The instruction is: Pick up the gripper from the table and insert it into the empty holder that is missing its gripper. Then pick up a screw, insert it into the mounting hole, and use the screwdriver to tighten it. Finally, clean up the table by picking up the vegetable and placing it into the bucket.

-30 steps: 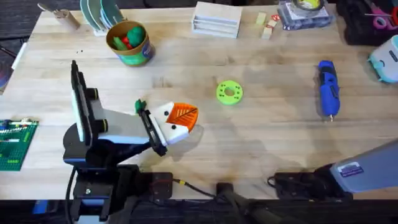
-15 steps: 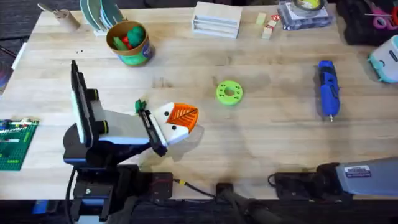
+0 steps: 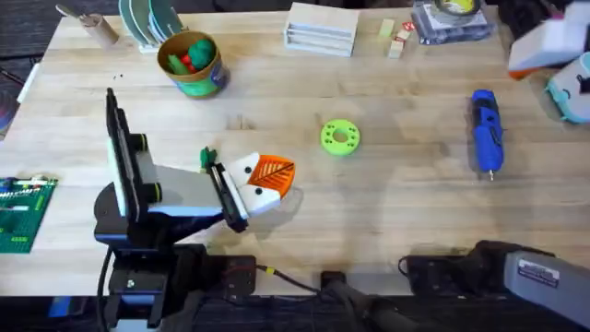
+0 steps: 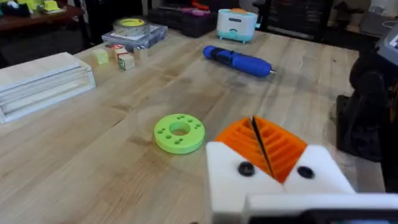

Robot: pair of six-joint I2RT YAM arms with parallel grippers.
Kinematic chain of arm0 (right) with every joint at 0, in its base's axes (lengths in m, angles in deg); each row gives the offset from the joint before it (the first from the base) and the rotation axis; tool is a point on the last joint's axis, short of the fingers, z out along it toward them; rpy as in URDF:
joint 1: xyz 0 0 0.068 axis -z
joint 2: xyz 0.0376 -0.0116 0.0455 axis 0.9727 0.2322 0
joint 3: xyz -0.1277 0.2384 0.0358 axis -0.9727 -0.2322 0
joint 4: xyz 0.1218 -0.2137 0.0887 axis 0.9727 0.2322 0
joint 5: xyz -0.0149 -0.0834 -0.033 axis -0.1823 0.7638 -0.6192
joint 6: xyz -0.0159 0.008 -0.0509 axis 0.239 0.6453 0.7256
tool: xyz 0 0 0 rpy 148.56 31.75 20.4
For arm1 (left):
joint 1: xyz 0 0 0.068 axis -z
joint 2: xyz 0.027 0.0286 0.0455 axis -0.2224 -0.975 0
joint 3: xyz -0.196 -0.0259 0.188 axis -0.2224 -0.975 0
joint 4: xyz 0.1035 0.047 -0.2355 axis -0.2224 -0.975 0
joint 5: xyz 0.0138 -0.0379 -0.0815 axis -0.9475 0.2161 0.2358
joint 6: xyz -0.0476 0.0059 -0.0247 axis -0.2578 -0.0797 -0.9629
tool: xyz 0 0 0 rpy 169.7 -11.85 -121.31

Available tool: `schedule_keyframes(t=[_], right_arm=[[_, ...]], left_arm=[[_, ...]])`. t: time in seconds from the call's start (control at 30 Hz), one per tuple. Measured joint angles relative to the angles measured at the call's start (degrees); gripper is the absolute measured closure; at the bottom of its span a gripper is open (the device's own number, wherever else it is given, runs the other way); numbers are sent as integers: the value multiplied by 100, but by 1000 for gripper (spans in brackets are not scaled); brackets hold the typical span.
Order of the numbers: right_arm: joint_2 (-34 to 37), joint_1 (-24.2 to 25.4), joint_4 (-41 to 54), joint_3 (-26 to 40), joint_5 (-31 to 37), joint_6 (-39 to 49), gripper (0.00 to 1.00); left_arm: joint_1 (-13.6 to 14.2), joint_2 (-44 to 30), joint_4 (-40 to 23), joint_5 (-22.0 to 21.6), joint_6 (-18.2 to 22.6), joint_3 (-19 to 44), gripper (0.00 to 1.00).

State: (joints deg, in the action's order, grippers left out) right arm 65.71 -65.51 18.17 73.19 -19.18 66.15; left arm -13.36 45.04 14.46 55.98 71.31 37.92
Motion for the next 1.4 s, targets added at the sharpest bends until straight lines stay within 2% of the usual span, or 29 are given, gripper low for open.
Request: schedule_keyframes(t=[0.13, 0.3, 0.53, 0.9, 1.17, 1.4], right_arm=[[-388, 266, -399, -863, 43, -60, 42], [-522, 620, -898, -1391, 59, -119, 42], [-131, 777, -1465, -1537, 100, -143, 43], [900, 788, -1751, -1551, 100, -128, 42], [1013, 837, -2569, -1785, 98, 312, 42], [1108, 1255, -3411, -2279, -270, 663, 42]], left_arm=[[0, 0, 0, 11, 0, 0, 995], [0, 0, 0, 11, 0, 0, 995], [0, 0, 0, 13, 0, 0, 995], [0, 0, 0, 12, 0, 0, 995], [0, 0, 0, 13, 0, 0, 995], [0, 0, -1, 13, 0, 0, 995]])
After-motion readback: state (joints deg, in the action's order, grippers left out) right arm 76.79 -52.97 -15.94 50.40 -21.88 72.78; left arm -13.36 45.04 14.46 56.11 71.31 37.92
